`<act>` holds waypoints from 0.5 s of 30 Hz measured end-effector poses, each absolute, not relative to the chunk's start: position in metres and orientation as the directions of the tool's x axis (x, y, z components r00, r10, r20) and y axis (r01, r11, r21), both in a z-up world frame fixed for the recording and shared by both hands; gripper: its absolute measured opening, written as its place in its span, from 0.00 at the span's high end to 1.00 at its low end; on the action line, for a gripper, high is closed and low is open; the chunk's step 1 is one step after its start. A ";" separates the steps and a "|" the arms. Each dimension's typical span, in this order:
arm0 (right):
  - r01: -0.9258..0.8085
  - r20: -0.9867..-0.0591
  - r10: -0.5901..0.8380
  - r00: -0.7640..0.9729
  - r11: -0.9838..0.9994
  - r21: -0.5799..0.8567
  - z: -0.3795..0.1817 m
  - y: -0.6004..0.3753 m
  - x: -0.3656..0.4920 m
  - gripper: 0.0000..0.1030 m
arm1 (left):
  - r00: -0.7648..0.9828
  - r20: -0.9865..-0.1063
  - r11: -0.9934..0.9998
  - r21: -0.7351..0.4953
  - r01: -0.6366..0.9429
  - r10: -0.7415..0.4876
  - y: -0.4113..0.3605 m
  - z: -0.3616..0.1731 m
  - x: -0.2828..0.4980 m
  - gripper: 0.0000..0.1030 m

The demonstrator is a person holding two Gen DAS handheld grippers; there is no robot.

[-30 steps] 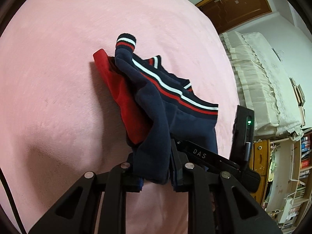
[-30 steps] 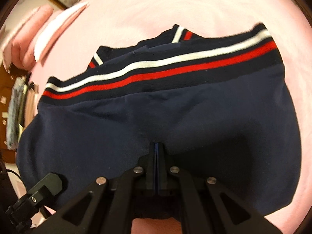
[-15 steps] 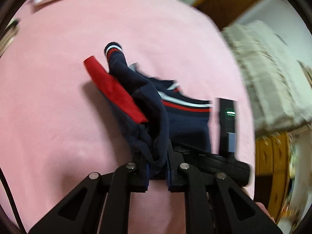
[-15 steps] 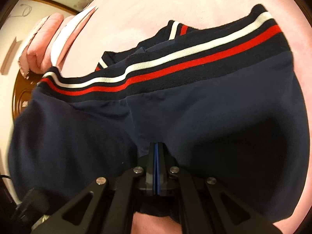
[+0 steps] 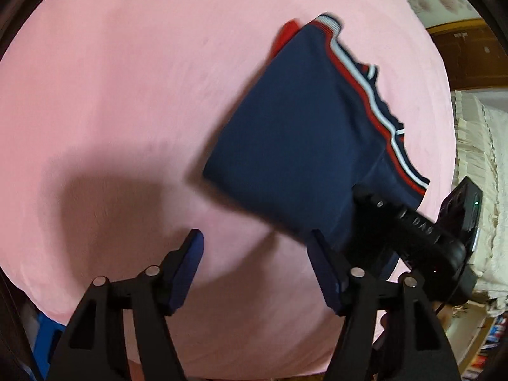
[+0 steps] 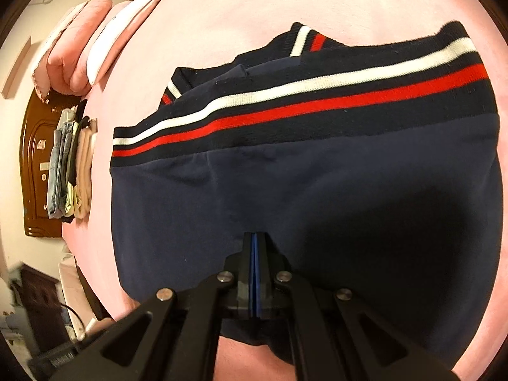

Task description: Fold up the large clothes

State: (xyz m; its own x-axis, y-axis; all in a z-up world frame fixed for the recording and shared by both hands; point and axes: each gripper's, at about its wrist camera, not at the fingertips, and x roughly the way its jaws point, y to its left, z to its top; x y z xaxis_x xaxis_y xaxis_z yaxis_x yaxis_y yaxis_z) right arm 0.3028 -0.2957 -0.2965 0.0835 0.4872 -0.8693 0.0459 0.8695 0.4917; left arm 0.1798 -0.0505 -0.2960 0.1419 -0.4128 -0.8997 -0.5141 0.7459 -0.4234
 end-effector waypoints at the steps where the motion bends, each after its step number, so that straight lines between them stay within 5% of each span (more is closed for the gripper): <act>1: 0.052 -0.871 0.484 0.083 0.871 0.489 -0.297 -0.301 0.302 1.00 | 0.143 -0.900 0.742 -0.423 -0.520 -0.413 -0.047 -0.301 0.176 0.36; 15: 0.044 -0.900 0.431 0.061 0.900 0.434 -0.293 -0.288 0.308 1.00 | 0.287 -0.837 0.693 -0.547 -0.469 -0.466 -0.024 -0.324 0.223 0.36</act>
State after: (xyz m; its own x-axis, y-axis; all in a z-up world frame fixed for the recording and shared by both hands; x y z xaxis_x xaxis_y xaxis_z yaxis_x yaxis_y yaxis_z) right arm 0.3085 -0.2876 -0.2928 0.0606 0.4313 -0.9002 0.0439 0.8998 0.4341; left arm 0.2229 -0.0238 -0.3241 0.2870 -0.4659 -0.8370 -0.4694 0.6932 -0.5469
